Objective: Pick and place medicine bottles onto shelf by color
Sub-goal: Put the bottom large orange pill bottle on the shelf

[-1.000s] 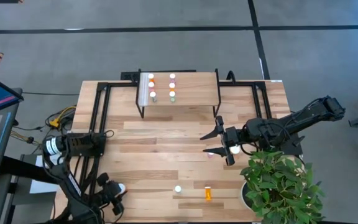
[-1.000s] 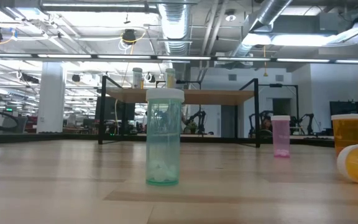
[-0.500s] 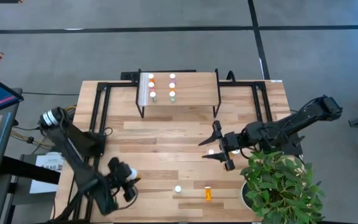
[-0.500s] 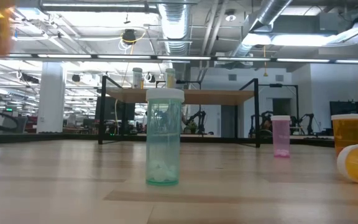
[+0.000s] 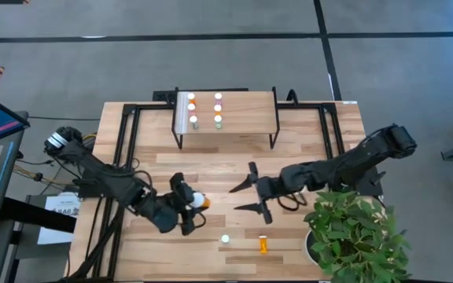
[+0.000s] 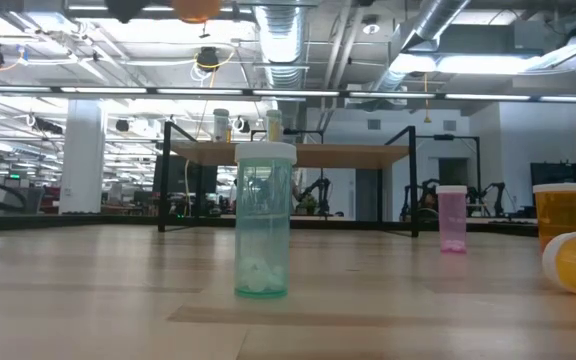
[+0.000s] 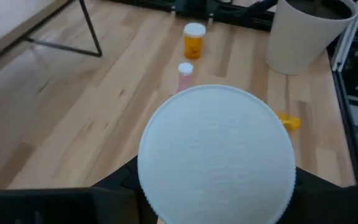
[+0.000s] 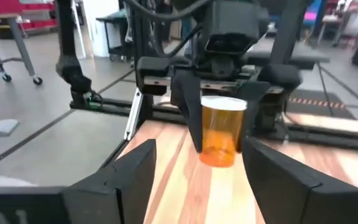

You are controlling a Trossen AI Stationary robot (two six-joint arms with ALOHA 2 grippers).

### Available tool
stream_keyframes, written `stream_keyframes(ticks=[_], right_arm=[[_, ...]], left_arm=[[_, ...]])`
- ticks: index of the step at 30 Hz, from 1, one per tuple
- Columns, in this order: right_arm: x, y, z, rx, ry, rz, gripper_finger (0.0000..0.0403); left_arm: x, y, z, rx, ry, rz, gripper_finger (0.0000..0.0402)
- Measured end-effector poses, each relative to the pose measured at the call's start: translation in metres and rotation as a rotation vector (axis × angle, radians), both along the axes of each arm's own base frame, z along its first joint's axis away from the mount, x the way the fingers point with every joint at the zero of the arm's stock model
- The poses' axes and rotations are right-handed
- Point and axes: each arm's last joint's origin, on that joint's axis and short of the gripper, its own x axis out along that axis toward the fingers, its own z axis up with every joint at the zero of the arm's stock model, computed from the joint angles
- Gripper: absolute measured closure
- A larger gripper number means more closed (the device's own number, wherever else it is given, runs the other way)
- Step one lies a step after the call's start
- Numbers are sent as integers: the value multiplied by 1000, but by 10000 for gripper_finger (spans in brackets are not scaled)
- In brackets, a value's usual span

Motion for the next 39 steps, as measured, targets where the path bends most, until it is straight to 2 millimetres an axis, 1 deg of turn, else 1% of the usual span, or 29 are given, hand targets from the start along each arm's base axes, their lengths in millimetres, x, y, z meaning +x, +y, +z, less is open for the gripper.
stream_keyframes(ticks=[4, 9, 13, 16, 19, 22, 25, 28, 31, 39], right_arm=[[14, -2, -4, 44, 26, -24, 114], [31, -4, -16, 61, 52, -46, 92], [44, -1, -15, 65, 41, -48, 77], [52, 1, -18, 60, 54, -48, 67], [59, 3, -18, 74, 44, -48, 56], [61, 4, -20, 75, 62, -48, 47], [63, 4, -25, 86, 83, -51, 42], [63, 4, -26, 92, 93, -52, 42], [65, 4, -32, 86, 126, -56, 43], [64, 4, -32, 84, 131, -56, 45]], left_arm=[[9, 3, 1, 18, -27, -26, 238], [12, 5, 2, 30, -42, -34, 238], [12, 5, 2, 33, -44, -27, 238], [18, 3, -3, 36, -43, -24, 238], [26, -1, -12, 38, -37, -45, 238], [36, -3, -24, 41, -11, -70, 238], [42, -5, -31, 51, -13, -76, 238], [44, -6, -32, 58, -15, -80, 238], [44, -5, -31, 59, -23, -79, 238], [43, -5, -29, 60, -30, -76, 238]])
